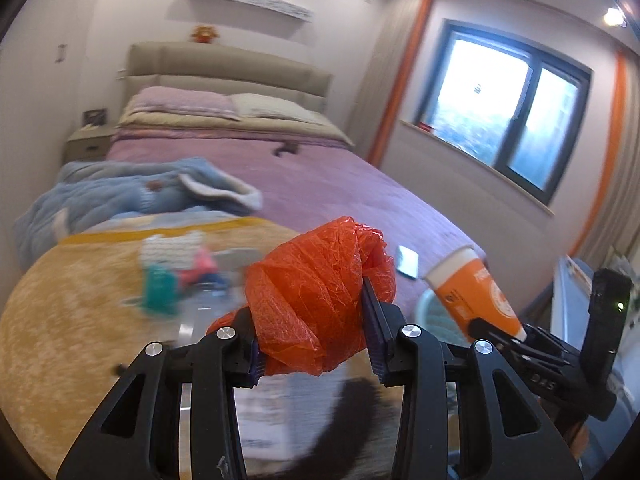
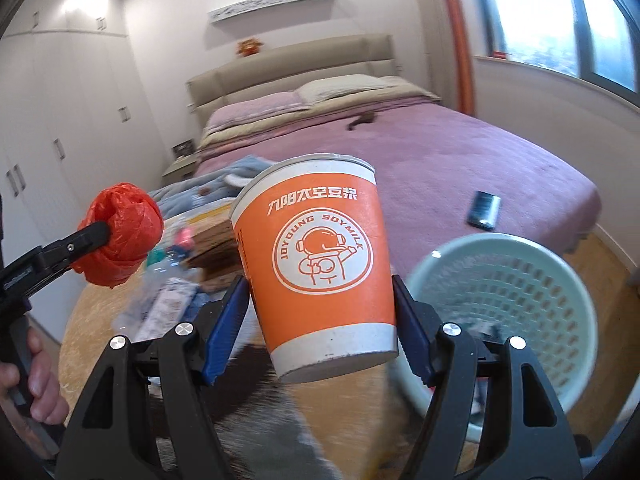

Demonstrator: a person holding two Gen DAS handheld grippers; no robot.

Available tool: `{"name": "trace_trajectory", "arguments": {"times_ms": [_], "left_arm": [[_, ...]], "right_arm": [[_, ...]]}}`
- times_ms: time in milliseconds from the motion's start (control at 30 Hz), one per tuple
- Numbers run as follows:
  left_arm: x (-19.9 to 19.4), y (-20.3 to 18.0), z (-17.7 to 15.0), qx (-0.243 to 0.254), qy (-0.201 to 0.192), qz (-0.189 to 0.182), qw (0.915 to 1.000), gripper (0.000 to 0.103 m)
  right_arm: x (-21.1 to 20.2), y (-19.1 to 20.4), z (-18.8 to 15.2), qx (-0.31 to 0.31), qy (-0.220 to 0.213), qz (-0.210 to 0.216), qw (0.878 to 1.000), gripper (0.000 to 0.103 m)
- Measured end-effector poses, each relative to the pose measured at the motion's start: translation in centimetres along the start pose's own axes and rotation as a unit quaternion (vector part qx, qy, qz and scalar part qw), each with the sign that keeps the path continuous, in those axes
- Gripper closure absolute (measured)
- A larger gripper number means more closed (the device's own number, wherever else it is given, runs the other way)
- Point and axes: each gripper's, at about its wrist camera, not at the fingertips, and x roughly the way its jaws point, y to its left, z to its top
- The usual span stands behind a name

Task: Collect trash
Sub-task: 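Carry bag and orange cup over the blue basket and release both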

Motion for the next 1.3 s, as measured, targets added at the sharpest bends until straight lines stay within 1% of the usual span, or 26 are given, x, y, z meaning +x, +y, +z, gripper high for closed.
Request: {"name": "trace_trajectory", "arguments": {"times_ms": [100,267,367,433,500,600,667,800,933,1000,1033,1067,1100,1300], "left_arm": [[2.1,-3.9,0.0,0.029,0.014,-0.020,0.9993,0.065],[5.7,-8.5,-0.6,0.056,0.041,-0.046,0.9965,0.065],[8.4,-10.4,-1.0,0.053,0.064,-0.061,0.9947,0.065],[10.4,-11.5,-1.6,0.049,0.081,-0.070,0.9931,0.065],[12.1,-12.0,-2.2,0.041,0.093,-0.076,0.9919,0.065],[14.3,-11.7,-3.1,0.014,0.114,-0.094,0.9889,0.065],[15.6,-11.6,-4.0,-0.002,0.127,-0.095,0.9874,0.065],[16.7,-12.3,-5.5,-0.003,0.139,-0.091,0.9861,0.065],[17.0,-13.0,-6.5,-0.001,0.143,-0.095,0.9851,0.063],[17.1,-13.4,-6.8,0.006,0.144,-0.094,0.9850,0.060],[17.0,-13.6,-7.0,0.012,0.143,-0.090,0.9856,0.051],[16.9,-13.6,-7.1,0.015,0.142,-0.087,0.9860,0.039],[16.8,-13.7,-7.3,0.015,0.140,-0.089,0.9860,0.036],[15.5,-13.5,-7.1,0.020,0.136,-0.106,0.9848,0.034]], "right_arm": [[-0.5,-3.2,0.0,0.026,-0.001,-0.023,0.999,0.037],[-0.4,-8.3,-0.4,0.076,0.009,-0.049,0.996,0.037],[0.0,-11.2,-0.8,0.107,0.020,-0.055,0.993,0.037],[0.8,-13.2,-1.2,0.135,0.043,-0.040,0.989,0.037],[1.4,-15.1,-1.9,0.155,0.057,-0.044,0.985,0.037],[1.9,-16.4,-2.7,0.166,0.068,-0.056,0.982,0.037],[2.2,-17.0,-2.9,0.172,0.075,-0.067,0.980,0.037],[2.4,-18.0,-3.4,0.176,0.080,-0.099,0.976,0.036],[3.0,-18.3,-3.4,0.172,0.086,-0.124,0.973,0.035],[3.2,-18.3,-3.6,0.173,0.089,-0.134,0.972,0.034],[3.4,-18.4,-3.5,0.174,0.092,-0.136,0.971,0.034],[3.5,-18.5,-3.6,0.176,0.095,-0.135,0.970,0.034],[3.5,-18.6,-3.6,0.178,0.096,-0.135,0.970,0.034],[2.7,-18.2,-3.5,0.177,0.089,-0.139,0.970,0.034]]}}
